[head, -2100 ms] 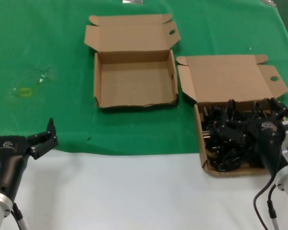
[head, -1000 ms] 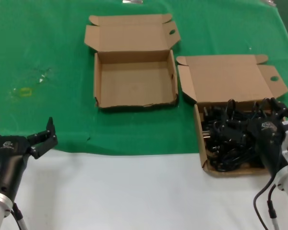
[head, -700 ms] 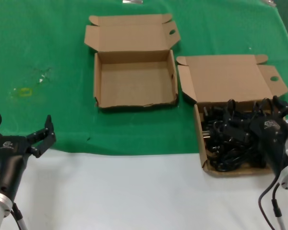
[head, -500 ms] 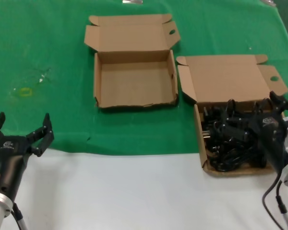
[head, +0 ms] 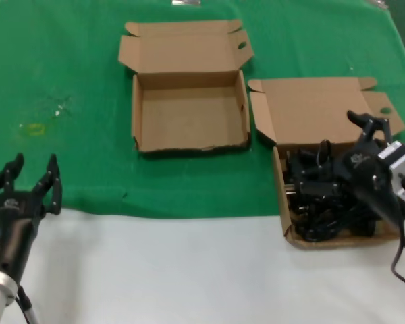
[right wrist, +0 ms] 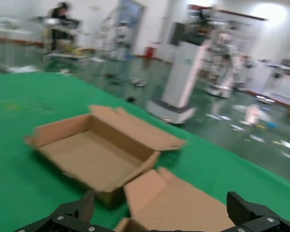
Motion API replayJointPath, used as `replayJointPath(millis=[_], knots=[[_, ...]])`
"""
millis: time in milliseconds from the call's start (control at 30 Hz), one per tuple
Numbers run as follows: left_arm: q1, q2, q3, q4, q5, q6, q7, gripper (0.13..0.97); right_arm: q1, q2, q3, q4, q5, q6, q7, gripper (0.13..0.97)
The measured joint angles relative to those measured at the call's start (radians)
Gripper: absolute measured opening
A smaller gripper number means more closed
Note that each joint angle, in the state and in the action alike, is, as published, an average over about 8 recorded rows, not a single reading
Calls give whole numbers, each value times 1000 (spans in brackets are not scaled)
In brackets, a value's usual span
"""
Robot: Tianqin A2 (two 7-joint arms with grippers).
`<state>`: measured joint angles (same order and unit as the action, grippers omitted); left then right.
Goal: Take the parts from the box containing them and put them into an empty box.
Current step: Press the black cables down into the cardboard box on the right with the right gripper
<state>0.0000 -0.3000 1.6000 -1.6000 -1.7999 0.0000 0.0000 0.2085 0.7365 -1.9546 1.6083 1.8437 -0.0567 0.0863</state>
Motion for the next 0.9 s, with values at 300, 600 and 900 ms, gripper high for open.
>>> replayJointPath(millis=[300, 600, 900], knots=[[0, 0, 0, 0, 0, 0, 0, 349, 165, 127, -86, -30, -122, -266, 91, 966], [0, 0, 0, 0, 0, 0, 0, 216, 352, 175, -108, -123, -202, -609, -19, 966], [0, 0, 0, 0, 0, 0, 0, 162, 558, 139, -143, -305, -267, -903, -235, 966]])
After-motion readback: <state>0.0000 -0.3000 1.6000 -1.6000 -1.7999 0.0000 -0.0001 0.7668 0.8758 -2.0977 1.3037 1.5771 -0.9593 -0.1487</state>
